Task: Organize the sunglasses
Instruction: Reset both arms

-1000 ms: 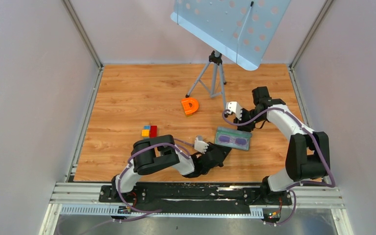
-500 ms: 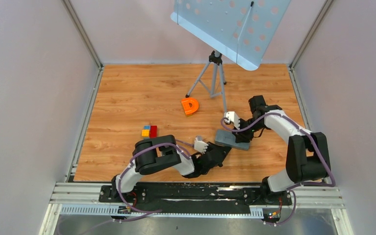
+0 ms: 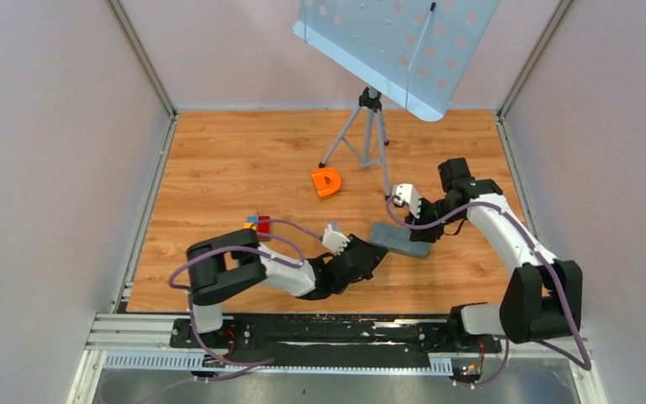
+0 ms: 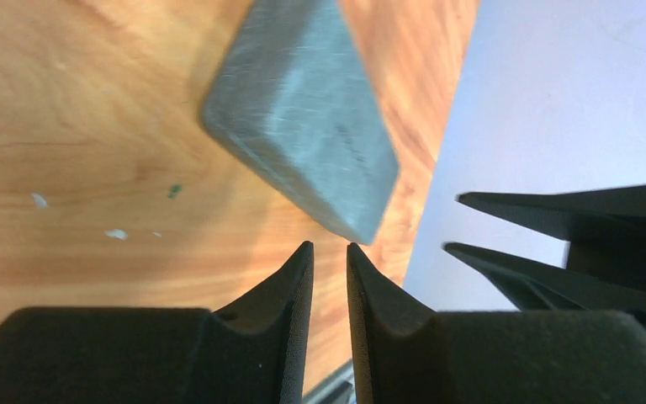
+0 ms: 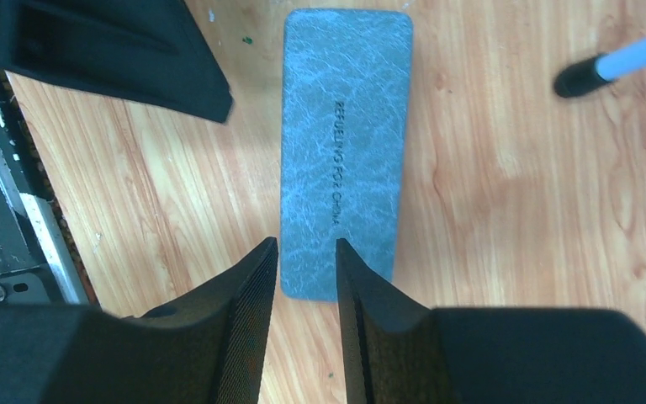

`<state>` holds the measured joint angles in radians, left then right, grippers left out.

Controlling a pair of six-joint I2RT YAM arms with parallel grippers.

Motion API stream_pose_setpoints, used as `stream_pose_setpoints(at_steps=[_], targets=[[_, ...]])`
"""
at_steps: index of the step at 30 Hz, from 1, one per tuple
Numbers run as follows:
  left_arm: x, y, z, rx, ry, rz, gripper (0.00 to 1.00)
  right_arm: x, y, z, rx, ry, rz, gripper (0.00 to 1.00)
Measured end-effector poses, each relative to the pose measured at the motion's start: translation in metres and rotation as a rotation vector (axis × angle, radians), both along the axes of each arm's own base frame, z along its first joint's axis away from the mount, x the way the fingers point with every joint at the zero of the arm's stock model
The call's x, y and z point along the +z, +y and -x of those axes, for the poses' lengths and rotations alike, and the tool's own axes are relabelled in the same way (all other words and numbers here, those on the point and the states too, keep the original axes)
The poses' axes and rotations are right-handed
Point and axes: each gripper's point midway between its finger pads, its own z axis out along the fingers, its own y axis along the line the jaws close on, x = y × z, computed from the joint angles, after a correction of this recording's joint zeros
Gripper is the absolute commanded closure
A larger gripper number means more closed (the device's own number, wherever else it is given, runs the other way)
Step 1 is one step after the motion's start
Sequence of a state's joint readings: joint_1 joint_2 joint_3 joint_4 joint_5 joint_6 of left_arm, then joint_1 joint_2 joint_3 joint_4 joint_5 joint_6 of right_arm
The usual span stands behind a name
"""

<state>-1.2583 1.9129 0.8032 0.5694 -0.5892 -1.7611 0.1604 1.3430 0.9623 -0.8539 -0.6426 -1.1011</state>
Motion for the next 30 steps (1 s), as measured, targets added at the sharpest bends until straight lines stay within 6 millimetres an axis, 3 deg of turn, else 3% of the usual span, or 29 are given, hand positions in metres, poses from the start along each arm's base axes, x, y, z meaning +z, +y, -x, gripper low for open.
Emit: stream_pose_setpoints(at_steps=[5, 10, 13, 14, 16, 18, 20, 22, 26, 30], targets=[[0.045, 0.019, 0.004, -0.055, -0.053, -0.079, 0.60, 0.016, -0.018, -0.002, -0.114, -0.028, -0.015, 0.58], [0.074, 0.068, 0.000, -0.097, -0.133, -0.237, 0.50, 0.032, -0.054, -0.008, -0.331, -0.034, -0.064, 0.51], [0.086, 0.106, -0.008, -0.125, -0.222, -0.401, 0.46, 0.045, -0.067, -0.008, -0.443, -0.053, -0.107, 0.38], [0.093, 0.119, -0.008, -0.144, -0.264, -0.466, 0.44, 0.050, -0.071, -0.008, -0.476, -0.066, -0.120, 0.27], [0.111, 0.139, -0.006, -0.204, -0.362, -0.581, 0.37, 0.056, -0.076, -0.006, -0.534, -0.103, -0.145, 0.19], [0.127, 0.155, -0.003, -0.275, -0.469, -0.694, 0.31, 0.057, -0.078, -0.002, -0.586, -0.139, -0.160, 0.01], [0.136, 0.170, -0.001, -0.338, -0.543, -0.808, 0.20, 0.053, -0.079, 0.003, -0.634, -0.164, -0.172, 0.00], [0.137, 0.184, 0.001, -0.403, -0.588, -0.926, 0.15, 0.052, -0.079, 0.005, -0.679, -0.182, -0.189, 0.00], [0.115, 0.211, 0.003, -0.547, -0.587, -1.140, 0.11, 0.061, -0.082, -0.004, -0.777, -0.230, -0.236, 0.00], [0.105, 0.239, -0.009, -0.562, -0.534, -1.234, 0.01, 0.072, -0.090, -0.016, -0.906, -0.250, -0.279, 0.01]])
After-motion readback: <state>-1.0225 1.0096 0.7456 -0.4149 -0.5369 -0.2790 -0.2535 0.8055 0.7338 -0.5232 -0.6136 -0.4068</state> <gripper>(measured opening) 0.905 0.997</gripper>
